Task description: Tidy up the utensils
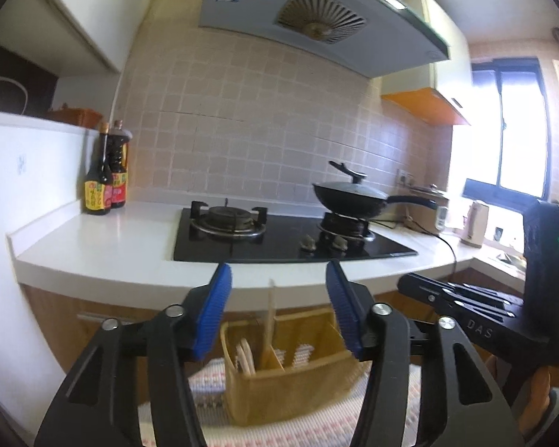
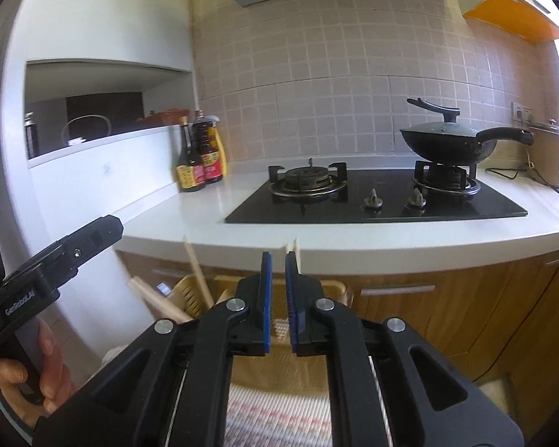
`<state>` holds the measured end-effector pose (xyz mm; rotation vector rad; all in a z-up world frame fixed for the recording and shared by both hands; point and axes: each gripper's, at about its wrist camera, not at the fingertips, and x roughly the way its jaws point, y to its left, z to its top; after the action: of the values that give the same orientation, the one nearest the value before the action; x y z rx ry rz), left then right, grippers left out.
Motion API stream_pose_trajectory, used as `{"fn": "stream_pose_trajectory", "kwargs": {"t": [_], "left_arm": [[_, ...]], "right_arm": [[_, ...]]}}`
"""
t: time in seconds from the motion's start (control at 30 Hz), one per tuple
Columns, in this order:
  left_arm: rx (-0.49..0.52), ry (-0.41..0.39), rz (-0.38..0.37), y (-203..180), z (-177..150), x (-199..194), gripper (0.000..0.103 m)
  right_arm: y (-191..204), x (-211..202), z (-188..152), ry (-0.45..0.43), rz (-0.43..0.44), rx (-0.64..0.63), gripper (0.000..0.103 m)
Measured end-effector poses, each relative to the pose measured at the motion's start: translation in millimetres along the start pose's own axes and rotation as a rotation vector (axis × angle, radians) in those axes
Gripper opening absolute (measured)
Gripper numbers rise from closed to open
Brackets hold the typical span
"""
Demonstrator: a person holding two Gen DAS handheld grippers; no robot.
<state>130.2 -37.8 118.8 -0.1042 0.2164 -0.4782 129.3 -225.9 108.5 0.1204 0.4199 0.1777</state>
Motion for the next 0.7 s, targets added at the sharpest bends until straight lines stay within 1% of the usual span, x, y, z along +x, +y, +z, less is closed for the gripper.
{"fn": "stream_pose_trajectory", "kwargs": {"t": [0.03, 0.07, 0.1, 0.13, 0.17, 0.2, 0.23, 0.3, 0.47, 0.53, 0.7], "left_arm": [[0.010, -0.004, -0.003, -4, -2, -10, 0.062], [0.020, -0.010, -0.002, -9, -3, -19, 0.065], [0.026, -0.015, -0.002, -11, -5, -26, 0.069], [0.035, -0.022, 0.001, -16, -7, -35, 0.072], [0.043, -0.027, 0.006, -19, -10, -42, 0.074], [0.051, -0.031, 0.011, -22, -12, -48, 0.076], [0.062, -0.034, 0.018, -25, -15, -54, 0.079], [0.073, -0.036, 0.029, -30, -20, -64, 0.082], [0.073, -0.048, 0.087, -33, -35, -81, 0.088], [0.068, -0.050, 0.117, -32, -41, -85, 0.089], [0.045, -0.042, 0.181, -28, -61, -83, 0.090]], "right_arm": [[2, -6, -2, 0.003, 0.006, -0.002, 0.010], [6, -14, -5, 0.003, 0.016, -0.003, 0.011], [8, -20, -7, 0.002, 0.020, -0.005, 0.015], [12, -29, -10, 0.000, 0.022, -0.009, 0.020], [14, -35, -13, -0.002, 0.024, -0.012, 0.023], [17, -44, -17, -0.005, 0.028, -0.013, 0.030], [18, -49, -20, -0.007, 0.030, -0.012, 0.042], [21, -63, -30, -0.025, 0.023, -0.018, 0.056], [23, -80, -49, -0.041, -0.014, -0.032, 0.058], [21, -82, -59, -0.045, -0.031, -0.026, 0.067], [19, -81, -83, -0.067, -0.105, -0.036, 0.077]]}}
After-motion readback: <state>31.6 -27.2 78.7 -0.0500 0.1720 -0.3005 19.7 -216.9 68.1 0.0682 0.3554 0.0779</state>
